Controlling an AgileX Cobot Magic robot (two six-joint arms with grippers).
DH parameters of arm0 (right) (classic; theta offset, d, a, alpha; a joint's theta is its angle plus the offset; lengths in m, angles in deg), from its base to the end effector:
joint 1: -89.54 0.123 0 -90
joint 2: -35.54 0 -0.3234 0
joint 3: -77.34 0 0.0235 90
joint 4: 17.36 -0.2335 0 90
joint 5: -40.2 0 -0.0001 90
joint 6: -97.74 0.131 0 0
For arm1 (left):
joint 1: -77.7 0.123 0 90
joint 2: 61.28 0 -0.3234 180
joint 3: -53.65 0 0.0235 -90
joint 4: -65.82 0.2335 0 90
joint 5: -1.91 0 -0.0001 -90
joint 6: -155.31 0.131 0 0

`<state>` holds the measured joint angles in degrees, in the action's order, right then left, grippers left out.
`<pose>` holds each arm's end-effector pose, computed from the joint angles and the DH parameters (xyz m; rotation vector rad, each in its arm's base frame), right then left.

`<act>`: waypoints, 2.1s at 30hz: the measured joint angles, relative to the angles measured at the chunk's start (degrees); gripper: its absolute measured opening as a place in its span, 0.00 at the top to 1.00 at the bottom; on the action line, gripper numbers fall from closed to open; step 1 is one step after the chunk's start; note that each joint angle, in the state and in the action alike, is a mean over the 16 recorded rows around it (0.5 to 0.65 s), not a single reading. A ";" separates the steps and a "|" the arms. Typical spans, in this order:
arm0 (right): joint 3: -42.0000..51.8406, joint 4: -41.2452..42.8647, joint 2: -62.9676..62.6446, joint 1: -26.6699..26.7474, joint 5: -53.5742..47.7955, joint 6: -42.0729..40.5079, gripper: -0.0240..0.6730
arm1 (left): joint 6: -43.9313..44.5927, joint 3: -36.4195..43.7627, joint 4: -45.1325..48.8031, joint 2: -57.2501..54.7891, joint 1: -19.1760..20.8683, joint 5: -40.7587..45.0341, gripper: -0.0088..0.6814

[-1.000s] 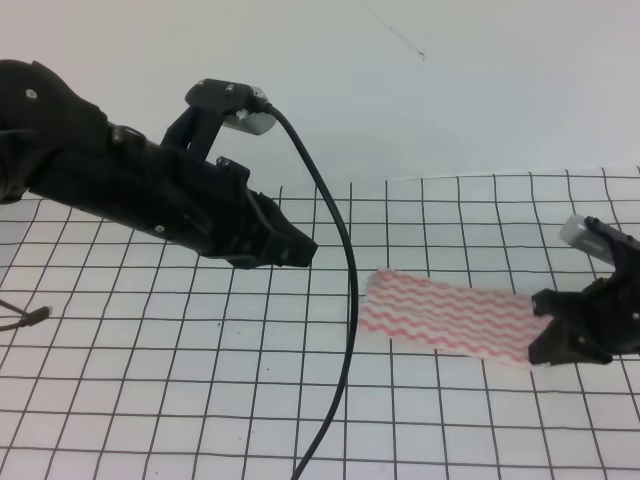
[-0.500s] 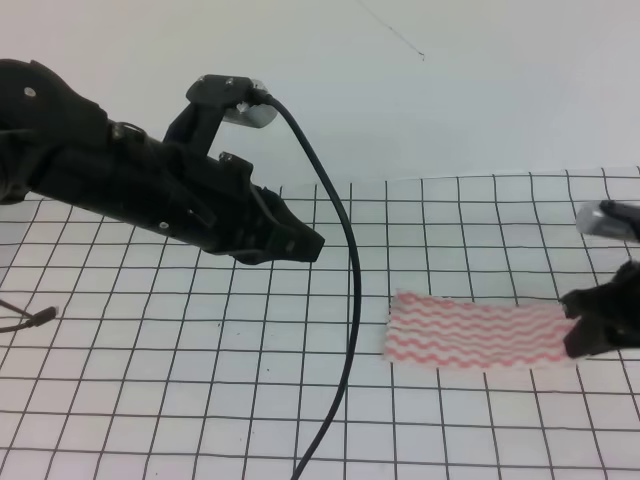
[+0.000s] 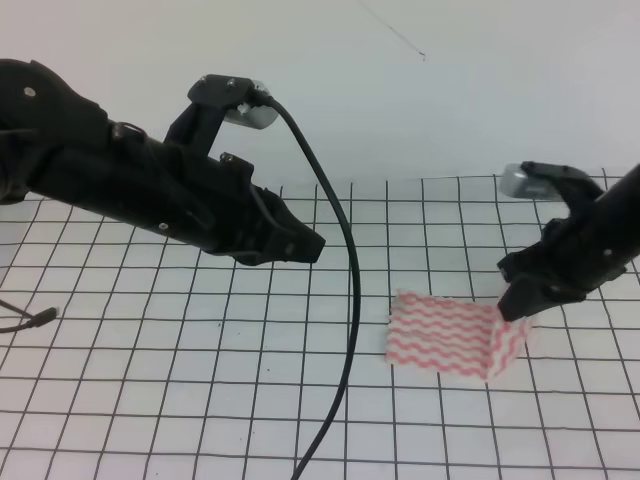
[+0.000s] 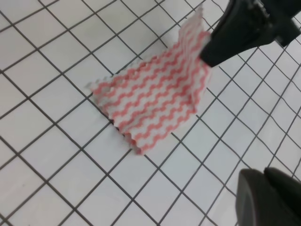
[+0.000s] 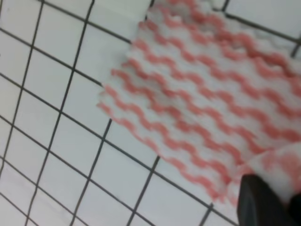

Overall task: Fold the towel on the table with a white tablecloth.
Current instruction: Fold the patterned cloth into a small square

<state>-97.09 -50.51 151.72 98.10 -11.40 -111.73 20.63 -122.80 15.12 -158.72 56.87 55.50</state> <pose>0.3649 0.1117 0.1944 -0.4642 2.8369 0.6500 0.2879 -0.1969 0.3418 0.9045 2.2354 -0.9153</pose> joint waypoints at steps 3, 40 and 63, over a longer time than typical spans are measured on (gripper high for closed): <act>-2.46 0.11 2.03 1.79 -0.94 0.48 0.95 | 0.03 0.00 0.01 0.00 0.00 0.21 0.99; -9.12 -7.37 9.22 9.89 -2.05 -1.15 0.93 | 0.62 0.00 0.36 0.00 0.00 1.34 0.99; -12.12 -13.20 7.53 10.11 -6.15 -8.89 0.57 | 1.07 0.00 0.69 0.00 0.00 2.12 0.99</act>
<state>-109.21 -63.71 159.25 108.21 -17.55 -120.61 21.70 -122.80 15.80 -158.72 56.87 57.62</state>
